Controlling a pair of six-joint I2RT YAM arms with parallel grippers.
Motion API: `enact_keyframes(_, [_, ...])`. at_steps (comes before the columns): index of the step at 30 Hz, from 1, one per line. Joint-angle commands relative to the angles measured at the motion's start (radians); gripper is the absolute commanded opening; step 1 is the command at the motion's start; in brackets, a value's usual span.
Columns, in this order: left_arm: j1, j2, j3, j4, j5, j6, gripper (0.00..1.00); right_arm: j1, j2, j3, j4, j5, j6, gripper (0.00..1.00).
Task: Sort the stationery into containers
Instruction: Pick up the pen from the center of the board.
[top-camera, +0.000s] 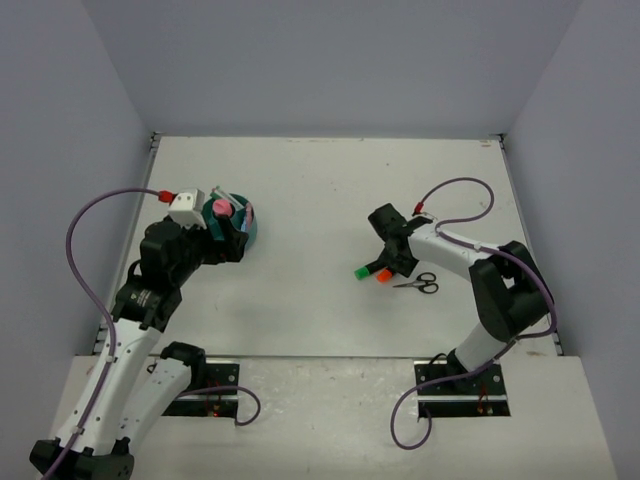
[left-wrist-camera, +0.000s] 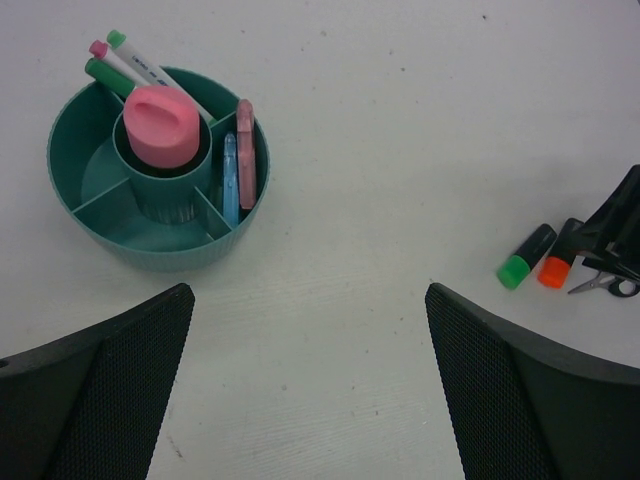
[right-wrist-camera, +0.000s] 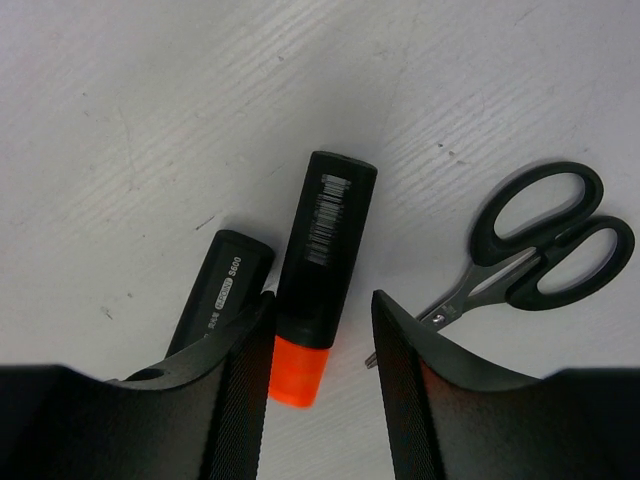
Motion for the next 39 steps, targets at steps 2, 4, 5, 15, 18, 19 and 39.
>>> enact_keyframes(2, [-0.004, -0.012, -0.006, 0.019, 0.027, 0.035, 1.00, -0.002, 0.020, 0.018, 0.020, 0.015, 0.045, 0.45])
enact_keyframes(4, [-0.004, -0.011, -0.005, 0.020, 0.030, 0.035, 1.00, -0.002, 0.039, 0.026, 0.019, 0.013, 0.044, 0.45])
enact_keyframes(5, [-0.004, -0.014, -0.005, 0.020, 0.031, 0.035, 1.00, -0.002, 0.047, 0.031, 0.018, 0.009, 0.044, 0.45])
enact_keyframes(15, [-0.004, -0.024, -0.001, 0.016, 0.046, 0.034, 1.00, -0.002, 0.073, -0.018, 0.084, -0.059, 0.035, 0.29])
enact_keyframes(18, [-0.004, -0.023, 0.001, 0.019, 0.061, 0.027, 1.00, -0.001, 0.065, -0.035, 0.106, -0.068, 0.028, 0.20])
enact_keyframes(19, [-0.004, -0.022, 0.000, 0.022, 0.072, 0.021, 1.00, 0.000, 0.052, -0.037, 0.107, -0.069, 0.025, 0.19])
enact_keyframes(39, [-0.180, 0.088, -0.146, 0.613, 0.486, -0.382, 1.00, 0.751, -0.416, 0.033, 0.411, 0.161, -0.718, 0.00])
